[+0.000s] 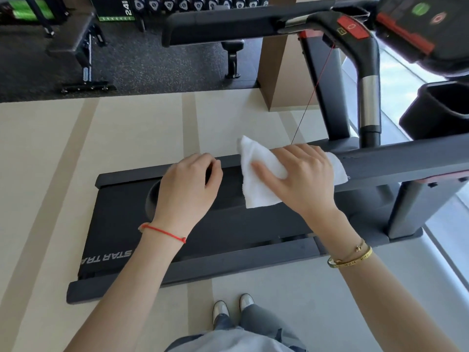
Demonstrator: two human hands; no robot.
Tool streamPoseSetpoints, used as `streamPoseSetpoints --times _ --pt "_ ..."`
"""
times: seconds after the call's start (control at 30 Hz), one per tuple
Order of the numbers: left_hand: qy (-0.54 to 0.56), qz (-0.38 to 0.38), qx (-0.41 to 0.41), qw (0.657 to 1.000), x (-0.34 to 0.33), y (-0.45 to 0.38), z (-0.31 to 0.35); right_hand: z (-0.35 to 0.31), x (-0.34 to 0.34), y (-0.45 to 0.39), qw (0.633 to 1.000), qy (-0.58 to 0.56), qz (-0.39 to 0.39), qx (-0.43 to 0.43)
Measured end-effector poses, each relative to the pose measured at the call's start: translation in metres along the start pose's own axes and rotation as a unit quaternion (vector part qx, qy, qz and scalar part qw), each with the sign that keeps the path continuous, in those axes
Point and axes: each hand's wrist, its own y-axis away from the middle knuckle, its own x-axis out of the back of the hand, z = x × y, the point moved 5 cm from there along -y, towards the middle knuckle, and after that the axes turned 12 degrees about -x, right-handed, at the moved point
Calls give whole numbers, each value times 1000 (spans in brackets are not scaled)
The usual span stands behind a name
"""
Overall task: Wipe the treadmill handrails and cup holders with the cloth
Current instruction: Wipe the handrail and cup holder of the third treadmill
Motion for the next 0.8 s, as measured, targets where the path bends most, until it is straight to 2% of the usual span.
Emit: streamPoseSetpoints --times 0.23,0.43,0.6,0.7,0.8 --pt "20 -16 -34 999 -18 -20 31 40 10 -5 999 8 30 -21" --pt "29 -11 -58 998 -35 -35 61 71 19 -16 1000 17 -8 -24" --pt "13 8 -38 999 -48 -42 77 90 22 -29 991 32 -130 -17" --pt "-7 28 -4 1000 -51 -42 83 105 16 -42 970 45 -236 -48" --pt "-39 42 12 998 -52 -41 87 112 6 -53 946 45 -320 -10"
